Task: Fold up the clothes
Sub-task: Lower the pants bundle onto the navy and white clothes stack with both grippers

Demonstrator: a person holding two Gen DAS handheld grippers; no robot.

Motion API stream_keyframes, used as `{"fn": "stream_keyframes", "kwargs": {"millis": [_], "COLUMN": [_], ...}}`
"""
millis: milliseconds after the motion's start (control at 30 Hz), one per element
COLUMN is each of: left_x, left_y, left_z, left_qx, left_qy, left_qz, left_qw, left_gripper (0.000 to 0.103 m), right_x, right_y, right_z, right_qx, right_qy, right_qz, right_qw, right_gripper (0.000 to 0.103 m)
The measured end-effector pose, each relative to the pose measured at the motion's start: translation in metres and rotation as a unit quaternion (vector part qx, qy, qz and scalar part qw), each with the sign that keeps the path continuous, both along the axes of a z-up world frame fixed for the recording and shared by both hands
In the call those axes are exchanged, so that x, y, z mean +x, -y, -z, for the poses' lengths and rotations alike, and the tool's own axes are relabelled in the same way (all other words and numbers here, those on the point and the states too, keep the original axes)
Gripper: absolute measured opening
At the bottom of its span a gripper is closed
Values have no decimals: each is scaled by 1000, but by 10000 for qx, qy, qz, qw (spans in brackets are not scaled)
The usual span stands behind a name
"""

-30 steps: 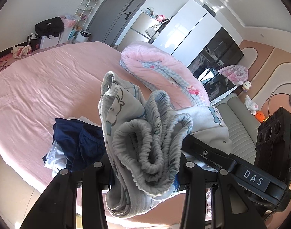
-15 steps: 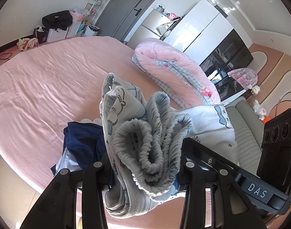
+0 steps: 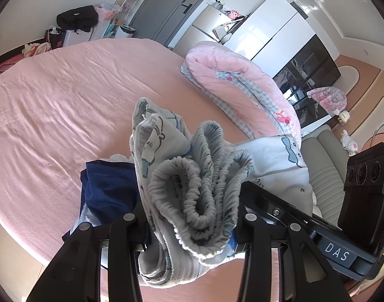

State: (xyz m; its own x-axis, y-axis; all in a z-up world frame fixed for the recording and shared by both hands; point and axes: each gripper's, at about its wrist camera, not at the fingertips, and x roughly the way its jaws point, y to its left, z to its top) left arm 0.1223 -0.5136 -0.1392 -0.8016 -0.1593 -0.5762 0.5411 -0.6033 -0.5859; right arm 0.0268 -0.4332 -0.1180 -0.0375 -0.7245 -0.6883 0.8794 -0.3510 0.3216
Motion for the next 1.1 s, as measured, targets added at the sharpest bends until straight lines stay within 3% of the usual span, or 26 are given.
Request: {"fn": "stream_keyframes", "kwargs": {"millis": [200,433,700,900,1100], "left_x": [1,6,-1,-7,6], "left_y": [17,28,33,35,37], "left_z": [21,41,41,76,113], "left_qx": [341,751,831,1044,1566], "left_qy": [-209,-528,-482,5,-404], "left_qz": [75,158,225,139,-115], "left_qw": [9992,9957,9951,9944,9868], "left_gripper": [41,41,43,44,46], "right_x": [-18,-47,-49,-52,-62], "right_y": [3,6,4,12,8], "right_z": [23,58,59,87,123], "right_qx": [-120,-366,-530,30,147], "right_qy": [405,1423,1328,1173,1429], "right_qz": [-162,-332,-356,-367,-299], "right_qw": [9990,9886,9891,9924,9892], "right_gripper": [28,28,28,28,33]}}
